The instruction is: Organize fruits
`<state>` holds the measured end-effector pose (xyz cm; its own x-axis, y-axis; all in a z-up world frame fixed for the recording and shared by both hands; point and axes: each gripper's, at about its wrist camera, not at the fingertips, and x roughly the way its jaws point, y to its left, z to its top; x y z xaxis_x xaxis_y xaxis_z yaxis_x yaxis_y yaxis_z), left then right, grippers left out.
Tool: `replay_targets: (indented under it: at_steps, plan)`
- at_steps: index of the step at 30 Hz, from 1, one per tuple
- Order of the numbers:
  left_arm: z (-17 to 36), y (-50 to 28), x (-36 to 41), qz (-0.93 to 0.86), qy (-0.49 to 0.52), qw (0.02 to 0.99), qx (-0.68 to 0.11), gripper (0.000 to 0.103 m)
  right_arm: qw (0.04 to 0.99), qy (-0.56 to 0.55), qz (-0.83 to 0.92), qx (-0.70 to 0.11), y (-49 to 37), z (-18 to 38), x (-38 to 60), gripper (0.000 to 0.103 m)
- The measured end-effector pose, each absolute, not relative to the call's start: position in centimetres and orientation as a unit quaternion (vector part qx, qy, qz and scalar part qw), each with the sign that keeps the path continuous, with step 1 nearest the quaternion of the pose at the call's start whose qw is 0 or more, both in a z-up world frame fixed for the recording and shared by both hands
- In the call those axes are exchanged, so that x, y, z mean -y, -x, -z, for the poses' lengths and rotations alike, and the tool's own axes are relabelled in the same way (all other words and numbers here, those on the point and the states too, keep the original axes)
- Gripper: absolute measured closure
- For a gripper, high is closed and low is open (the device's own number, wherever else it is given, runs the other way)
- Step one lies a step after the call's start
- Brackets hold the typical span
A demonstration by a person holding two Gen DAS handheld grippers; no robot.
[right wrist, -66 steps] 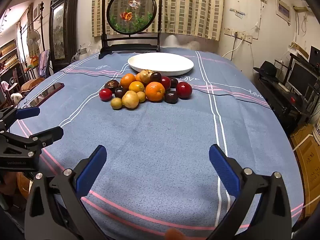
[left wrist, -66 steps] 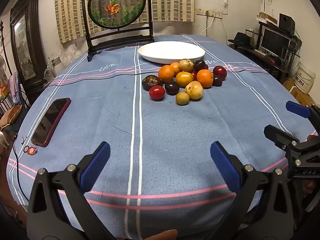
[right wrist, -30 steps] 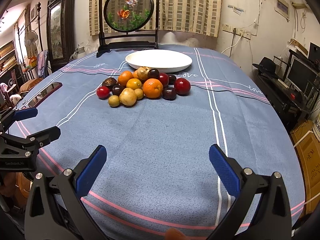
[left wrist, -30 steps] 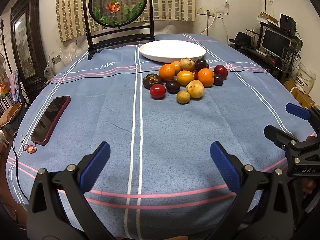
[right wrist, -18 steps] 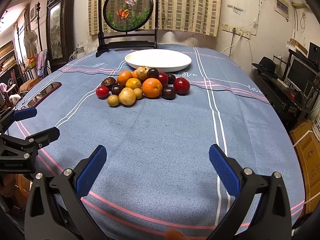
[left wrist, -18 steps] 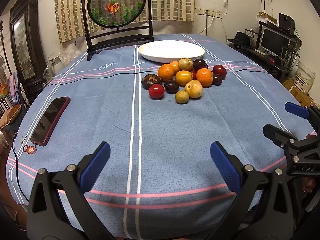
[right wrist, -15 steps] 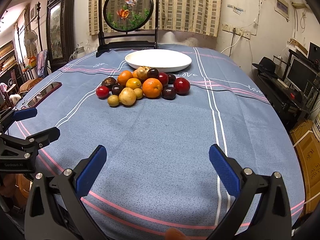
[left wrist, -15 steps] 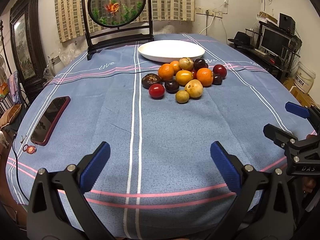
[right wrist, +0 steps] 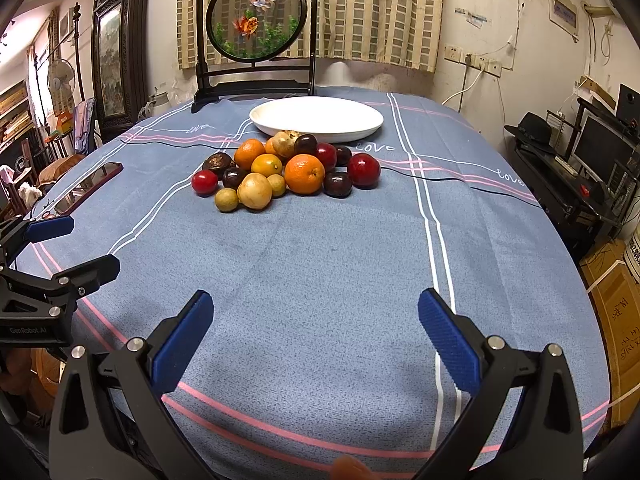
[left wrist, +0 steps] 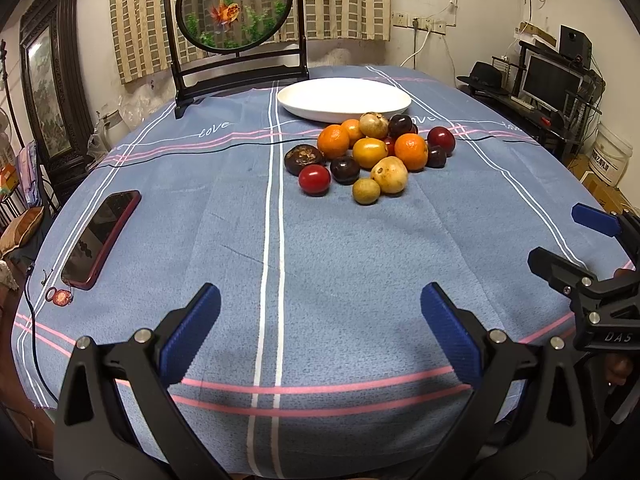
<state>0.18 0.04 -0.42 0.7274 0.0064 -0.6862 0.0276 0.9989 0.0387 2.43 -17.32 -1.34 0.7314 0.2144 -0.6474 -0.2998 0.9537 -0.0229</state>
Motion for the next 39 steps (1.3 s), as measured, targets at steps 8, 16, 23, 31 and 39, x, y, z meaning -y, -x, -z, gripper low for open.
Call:
replay_targets:
  at_steps: [8, 16, 23, 31, 39]
  plan:
    - [0.5, -0.2, -0.1, 0.006, -0.023, 0.929, -0.369, 0.002, 0.928, 0.063, -0.139, -0.339, -2.4, 1.4, 17.3, 0.001]
    - [0.5, -0.2, -0.1, 0.006, -0.023, 0.929, -0.37, 0.002, 0.928, 0.063, -0.139, -0.339, -2.4, 1.5, 17.3, 0.001]
    - [0.7, -0.2, -0.2, 0.006, -0.023, 0.928, -0.372, 0.002, 0.927, 0.061, -0.144, -0.341, -2.6, 1.5, 17.2, 0.001]
    - [1.0, -2.3, -1.3, 0.002, -0.018, 0.923, -0.383, 0.002, 0.926, 0.038, -0.165, -0.336, -5.1, 0.2, 18.0, 0.001]
    - [1.4, -6.6, -3.7, 0.017, 0.009, 0.918, -0.396, 0.002, 0.913, 0.018, -0.179, -0.366, -13.9, -0.9, 19.1, 0.032]
